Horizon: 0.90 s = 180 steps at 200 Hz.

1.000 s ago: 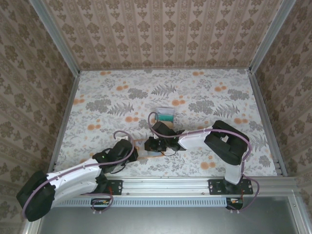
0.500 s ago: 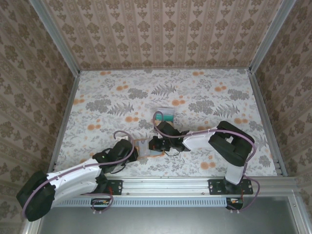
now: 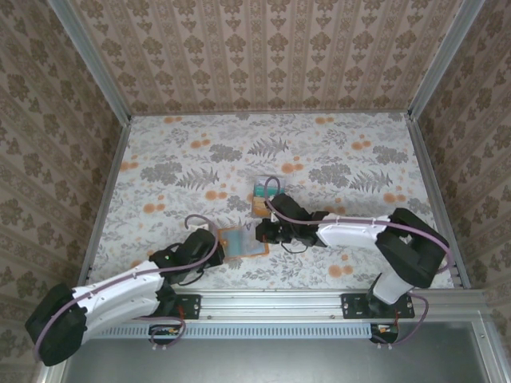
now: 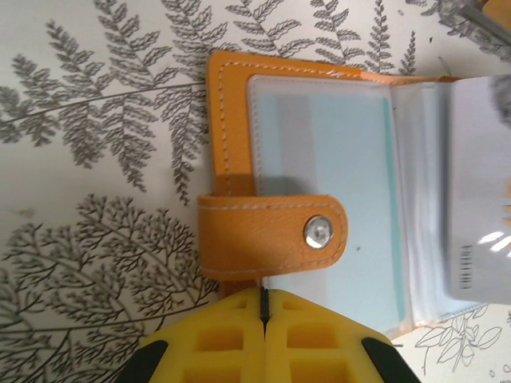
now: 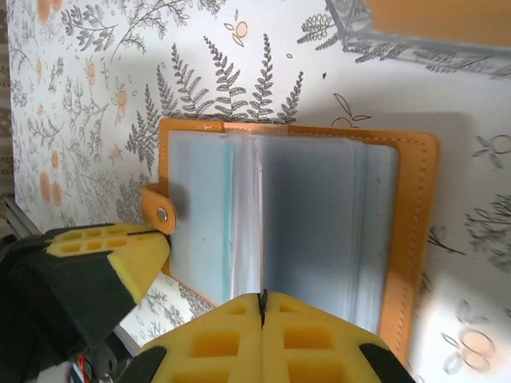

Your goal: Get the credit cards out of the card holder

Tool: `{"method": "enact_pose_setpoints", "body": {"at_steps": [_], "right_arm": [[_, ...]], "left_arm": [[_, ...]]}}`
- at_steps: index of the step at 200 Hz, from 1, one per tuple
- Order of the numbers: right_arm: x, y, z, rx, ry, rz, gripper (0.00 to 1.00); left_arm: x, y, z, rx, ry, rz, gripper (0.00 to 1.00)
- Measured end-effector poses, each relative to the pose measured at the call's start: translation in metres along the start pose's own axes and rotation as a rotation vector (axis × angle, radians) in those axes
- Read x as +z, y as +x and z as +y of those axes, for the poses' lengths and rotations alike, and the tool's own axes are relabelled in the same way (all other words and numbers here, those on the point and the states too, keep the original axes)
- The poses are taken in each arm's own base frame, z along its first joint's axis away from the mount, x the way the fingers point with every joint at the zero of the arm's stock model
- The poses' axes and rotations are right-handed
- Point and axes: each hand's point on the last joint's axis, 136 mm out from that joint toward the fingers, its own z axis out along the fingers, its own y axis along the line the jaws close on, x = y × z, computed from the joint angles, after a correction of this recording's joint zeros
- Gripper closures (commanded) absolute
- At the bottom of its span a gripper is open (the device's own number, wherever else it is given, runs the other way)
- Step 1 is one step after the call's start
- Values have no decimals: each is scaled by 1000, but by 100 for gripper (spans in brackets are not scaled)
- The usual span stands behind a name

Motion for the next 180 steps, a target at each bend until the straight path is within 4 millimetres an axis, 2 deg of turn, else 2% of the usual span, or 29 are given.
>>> {"method": "enact_pose_setpoints", "body": {"at_steps": [15, 24, 47, 60, 75, 97, 115, 143, 180], "right_arm": [[-13, -1, 1, -42, 19, -8, 100], [-21, -3, 2, -73, 32, -12, 100], [-44, -13, 13, -187, 58, -41, 100], [-61, -26, 25, -273, 72, -78, 100], [-82, -42, 41, -397, 91, -127, 100], [-104, -63, 56, -591, 139, -187, 100], [-112, -73, 55, -751, 205, -206, 100], [-116, -86, 44, -958, 340, -190, 100], [-104, -118, 37, -1138, 491, -149, 100]], "left_arm": [[-3, 0, 1, 7, -3, 2, 100], [-5, -1, 0, 12, -2, 2, 96], [-13, -8, -10, 23, 27, -18, 79], [-17, -13, -17, 35, 48, -31, 67], [-20, -17, -24, 54, 67, -38, 61], [-23, -19, -29, 76, 85, -41, 42], [-26, -19, -31, 96, 99, -41, 22], [-35, -21, -34, 108, 123, -59, 1], [-53, -29, -33, 102, 141, -114, 0]]}}
